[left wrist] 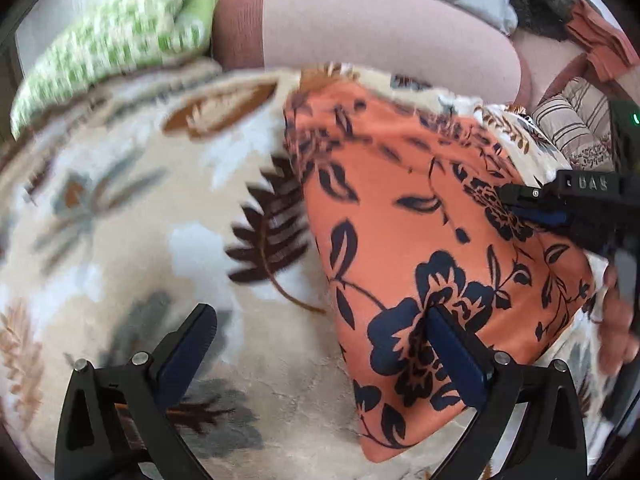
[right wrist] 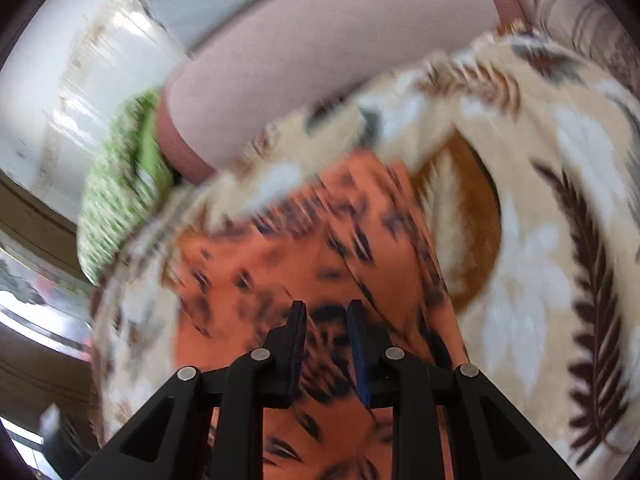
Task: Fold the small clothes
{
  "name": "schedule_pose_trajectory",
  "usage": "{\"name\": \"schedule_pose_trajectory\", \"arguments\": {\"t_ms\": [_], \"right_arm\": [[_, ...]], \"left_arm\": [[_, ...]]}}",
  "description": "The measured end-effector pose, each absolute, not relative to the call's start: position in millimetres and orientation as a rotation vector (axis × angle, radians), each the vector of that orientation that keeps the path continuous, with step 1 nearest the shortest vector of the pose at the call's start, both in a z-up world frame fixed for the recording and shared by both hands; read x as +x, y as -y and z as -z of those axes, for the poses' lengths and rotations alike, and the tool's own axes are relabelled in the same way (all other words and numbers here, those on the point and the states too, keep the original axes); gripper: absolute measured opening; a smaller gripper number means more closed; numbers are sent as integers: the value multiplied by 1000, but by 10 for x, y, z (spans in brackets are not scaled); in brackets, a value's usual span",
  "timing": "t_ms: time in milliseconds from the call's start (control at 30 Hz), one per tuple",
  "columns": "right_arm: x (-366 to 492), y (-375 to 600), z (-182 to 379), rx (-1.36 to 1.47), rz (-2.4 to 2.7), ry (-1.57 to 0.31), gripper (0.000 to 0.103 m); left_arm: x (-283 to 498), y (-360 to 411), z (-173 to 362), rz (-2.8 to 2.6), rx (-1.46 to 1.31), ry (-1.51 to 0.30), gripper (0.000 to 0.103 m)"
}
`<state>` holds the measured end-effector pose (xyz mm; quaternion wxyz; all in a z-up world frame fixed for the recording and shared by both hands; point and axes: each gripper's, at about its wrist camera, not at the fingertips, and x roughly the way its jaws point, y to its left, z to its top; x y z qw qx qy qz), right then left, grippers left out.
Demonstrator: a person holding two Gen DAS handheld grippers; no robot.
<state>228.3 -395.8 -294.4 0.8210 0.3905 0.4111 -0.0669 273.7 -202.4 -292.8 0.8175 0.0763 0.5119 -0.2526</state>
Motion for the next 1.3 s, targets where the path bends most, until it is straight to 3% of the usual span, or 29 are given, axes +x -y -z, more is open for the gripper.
{"name": "schedule_pose_trajectory", "arguments": {"t_ms": [133, 333, 467, 700, 933, 1300], "right_arm": [[2213, 3887, 2918, 808, 152, -873, 25], [1891, 3892, 2698, 801, 145, -780, 25], [2011, 3942, 3001, 819, 187, -888, 25], [1949, 4034, 2859, 866, 141, -823, 25], [2099, 3903, 3018, 801, 136, -885, 27], [1982, 3866, 2677, 768, 106, -769, 27]], "left_arm": [[2799, 2003, 2999, 558, 90, -1168, 103], [2782, 1996, 2847, 546, 112, -1081, 103], [2803, 2057, 3072, 607, 101, -1205, 103], [2751, 2049, 2776, 557, 127, -1012, 103], [2799, 2023, 2916, 554, 104, -1070, 103], [2704, 1852, 2491, 471, 131, -887, 103]]}}
